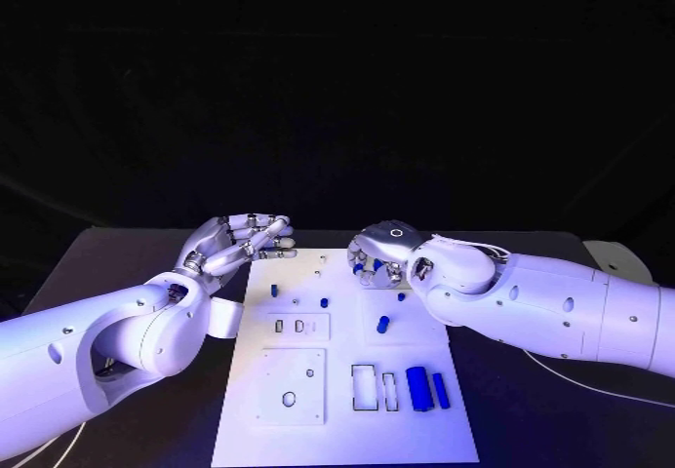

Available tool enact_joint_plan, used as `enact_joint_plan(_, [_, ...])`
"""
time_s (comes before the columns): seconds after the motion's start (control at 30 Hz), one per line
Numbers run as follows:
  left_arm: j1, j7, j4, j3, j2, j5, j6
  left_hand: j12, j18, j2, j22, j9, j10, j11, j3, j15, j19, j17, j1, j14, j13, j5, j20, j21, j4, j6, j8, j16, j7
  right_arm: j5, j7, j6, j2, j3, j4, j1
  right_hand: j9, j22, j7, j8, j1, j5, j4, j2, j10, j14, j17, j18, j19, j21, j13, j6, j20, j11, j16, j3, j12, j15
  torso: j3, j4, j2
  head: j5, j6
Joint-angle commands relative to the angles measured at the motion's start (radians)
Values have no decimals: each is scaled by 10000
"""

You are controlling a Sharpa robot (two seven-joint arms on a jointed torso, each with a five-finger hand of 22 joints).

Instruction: Assemble the parts on the task board

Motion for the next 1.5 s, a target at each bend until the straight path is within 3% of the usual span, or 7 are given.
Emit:
enact_joint_plan(0.03, [14, 43, 2, 9, 25, 53, 182, -66, 150, -21, -8, -13, 36, 34, -13, 24, 90, 17, -62, 49, -14, 49, -2, 13, 40, 26, -32, -5, 126, -215, -256, -893, 146, 16, -172, 5, 13, 18, 33, 44, 79, 34, -182, 56, 193, 582, 120, -192, 2, 41, 104, 17, -62, -125, 66, 123, -12, -29, 9, 28, 16, 23, 48])
enact_joint_plan(0.27, [13, 51, 4, 9, 62, 61, 170, -120, 147, -36, -27, -26, 10, 53, -23, 36, 93, 27, -14, 41, -16, 50, 0, -7, 13, -12, -66, -33, 149, -186, -197, -1495, 642, 37, -680, 8, 31, 83, 47, 48, 74, 58, -207, 59, 200, 587, 143, -204, 28, 86, 107, 10, -60, -117, 84, 139, -18, -24, 2, 42, 36, -4, 66])
enact_joint_plan(0.53, [14, 70, 50, 10, 78, 62, 157, -124, 146, -39, -29, -27, 9, 54, -24, 37, 93, 28, -6, 39, -16, 50, 1, -9, 8, -14, -68, -36, 148, -182, -13, -1792, 1098, 44, -1069, -4, 55, 123, 59, 50, 61, 109, -239, 58, 203, 598, 188, -210, 37, 114, 110, -8, -55, -108, 116, 157, -29, -16, 3, 61, 82, 24, 78])
enact_joint_plan(0.83, [15, 77, 80, 10, 78, 62, 145, -124, 146, -39, -29, -27, 9, 54, -24, 37, 93, 28, -6, 39, -16, 50, 1, -9, 8, -14, -68, -36, 148, -138, 181, -1873, 1427, 46, -1482, -75, 70, 132, 70, 47, 27, 114, -247, 39, 194, 597, 181, -210, 33, 121, 110, -26, -50, -97, 119, 153, -41, -8, -19, 94, 100, 46, 67])
enact_joint_plan(1.17, [18, 66, 72, 11, 75, 62, 134, -137, 145, -40, -36, -29, 12, 55, -23, 41, 92, 31, 17, 32, -14, 50, 2, -18, -5, -15, -74, -49, 148, -70, 324, -1649, 1716, 45, -1828, -212, 89, 151, 70, 51, 13, 99, -270, 29, 200, 602, 205, -212, 32, 133, 115, -33, -44, -97, 138, 157, -43, -3, -16, 93, 130, 105, 104])
enact_joint_plan(1.5, [20, 70, 67, 12, 87, 62, 128, -144, 143, -42, -40, -30, 10, 58, -27, 45, 87, 30, 19, 21, -14, 50, 5, -24, -5, -17, -77, -58, 152, -46, 355, -1606, 1894, 43, -2012, -292, 96, 151, 73, 46, 2, 96, -280, 23, 192, 602, 207, -211, 26, 132, 115, -47, -42, -94, 142, 161, -50, 0, -20, 111, 116, 108, 16])
